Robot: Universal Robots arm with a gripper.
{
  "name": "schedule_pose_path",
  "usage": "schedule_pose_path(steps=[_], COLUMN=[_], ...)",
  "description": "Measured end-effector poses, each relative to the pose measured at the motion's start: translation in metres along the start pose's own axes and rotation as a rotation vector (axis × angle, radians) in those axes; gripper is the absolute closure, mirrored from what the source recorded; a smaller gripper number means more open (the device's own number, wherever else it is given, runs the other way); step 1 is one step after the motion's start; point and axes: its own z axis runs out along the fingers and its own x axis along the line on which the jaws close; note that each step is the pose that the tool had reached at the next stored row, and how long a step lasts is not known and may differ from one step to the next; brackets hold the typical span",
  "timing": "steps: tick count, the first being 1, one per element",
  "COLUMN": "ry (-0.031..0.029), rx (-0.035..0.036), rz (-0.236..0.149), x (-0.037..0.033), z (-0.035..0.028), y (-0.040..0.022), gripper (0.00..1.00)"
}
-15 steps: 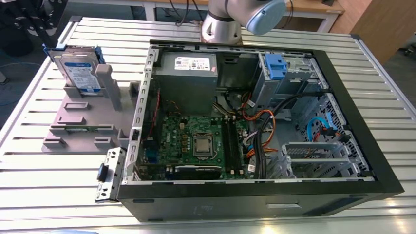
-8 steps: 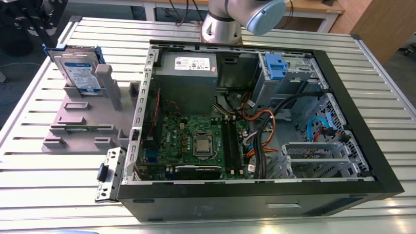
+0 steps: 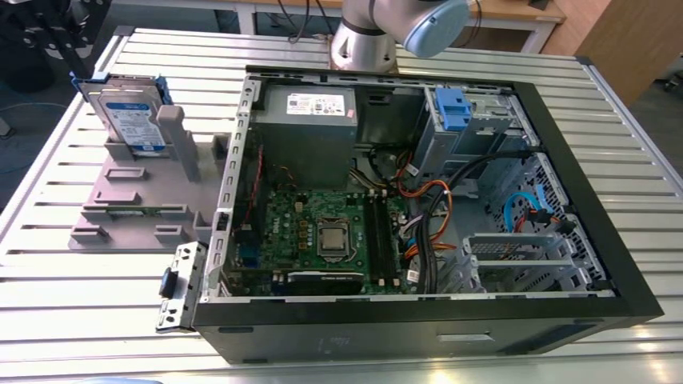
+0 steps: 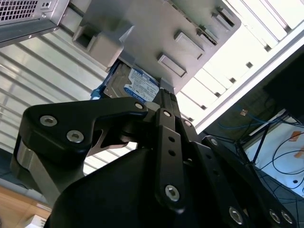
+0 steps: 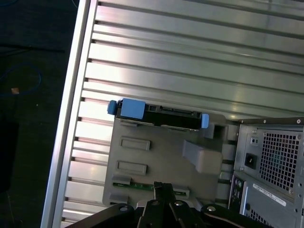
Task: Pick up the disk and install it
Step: 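Pick up the disk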
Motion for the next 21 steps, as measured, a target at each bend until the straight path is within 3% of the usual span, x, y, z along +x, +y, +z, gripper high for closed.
schedule_pose_path(steps=[21], ry=[0.0022], rx=[-0.0013], rz=[-0.051], x=[0.0000], z=[0.0000], y=[0.0000], gripper=[0.89])
